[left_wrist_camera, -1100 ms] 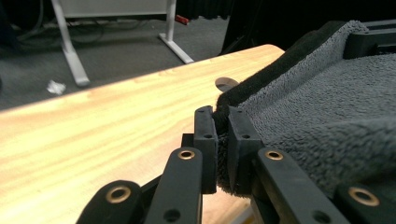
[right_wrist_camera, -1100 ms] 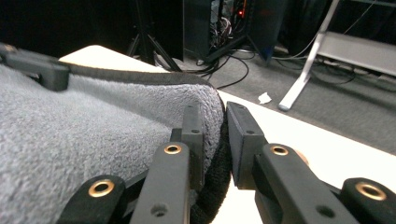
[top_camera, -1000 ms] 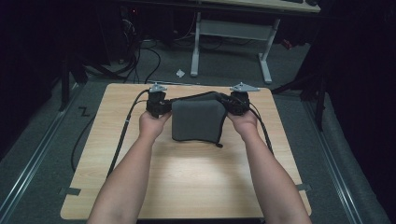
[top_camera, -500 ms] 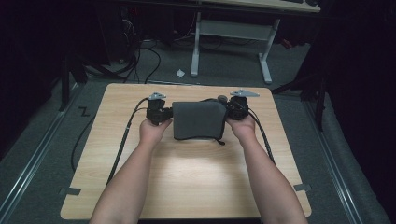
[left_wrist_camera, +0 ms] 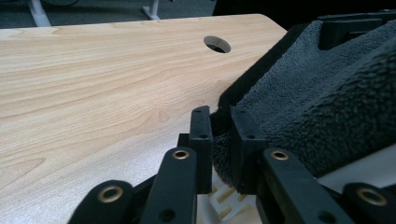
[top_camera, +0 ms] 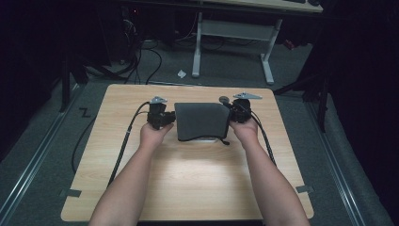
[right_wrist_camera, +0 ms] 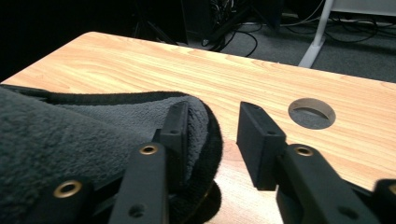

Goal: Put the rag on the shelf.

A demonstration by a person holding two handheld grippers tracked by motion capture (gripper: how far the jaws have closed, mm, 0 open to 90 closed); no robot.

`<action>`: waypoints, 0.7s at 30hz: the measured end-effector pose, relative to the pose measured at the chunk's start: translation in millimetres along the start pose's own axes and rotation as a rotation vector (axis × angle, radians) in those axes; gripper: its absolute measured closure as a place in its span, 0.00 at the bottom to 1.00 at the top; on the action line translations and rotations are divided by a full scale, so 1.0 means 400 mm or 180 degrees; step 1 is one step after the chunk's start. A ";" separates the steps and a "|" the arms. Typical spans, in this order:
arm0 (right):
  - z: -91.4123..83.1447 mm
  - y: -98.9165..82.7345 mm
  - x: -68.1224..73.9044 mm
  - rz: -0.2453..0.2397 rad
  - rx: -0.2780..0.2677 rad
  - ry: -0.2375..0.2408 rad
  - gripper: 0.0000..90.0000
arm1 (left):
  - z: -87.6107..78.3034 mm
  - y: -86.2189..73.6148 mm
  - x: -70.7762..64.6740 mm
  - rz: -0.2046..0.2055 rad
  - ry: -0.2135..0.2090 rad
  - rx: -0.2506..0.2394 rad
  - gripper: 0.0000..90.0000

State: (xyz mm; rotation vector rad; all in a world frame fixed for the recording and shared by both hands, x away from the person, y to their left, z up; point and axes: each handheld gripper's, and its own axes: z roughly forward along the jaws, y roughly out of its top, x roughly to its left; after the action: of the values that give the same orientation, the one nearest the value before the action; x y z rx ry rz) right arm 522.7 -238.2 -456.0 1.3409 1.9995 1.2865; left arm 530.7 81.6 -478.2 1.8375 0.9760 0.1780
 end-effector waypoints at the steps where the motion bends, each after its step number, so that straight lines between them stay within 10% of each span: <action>1: 0.000 0.000 0.000 0.0000 0.0000 0.0000 0.69 | 0.000 0.000 0.000 0.0000 0.0000 0.0000 0.87; 21: -0.032 0.020 -0.027 -0.0081 -0.0100 -0.0216 0.57 | -0.020 0.009 0.010 -0.0005 0.0134 0.0019 0.82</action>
State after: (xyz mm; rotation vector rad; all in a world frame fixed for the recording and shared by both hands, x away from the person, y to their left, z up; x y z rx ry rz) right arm 522.2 -252.8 -444.3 1.3227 1.9368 1.2393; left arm 531.2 89.6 -472.8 1.8448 1.0080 0.2138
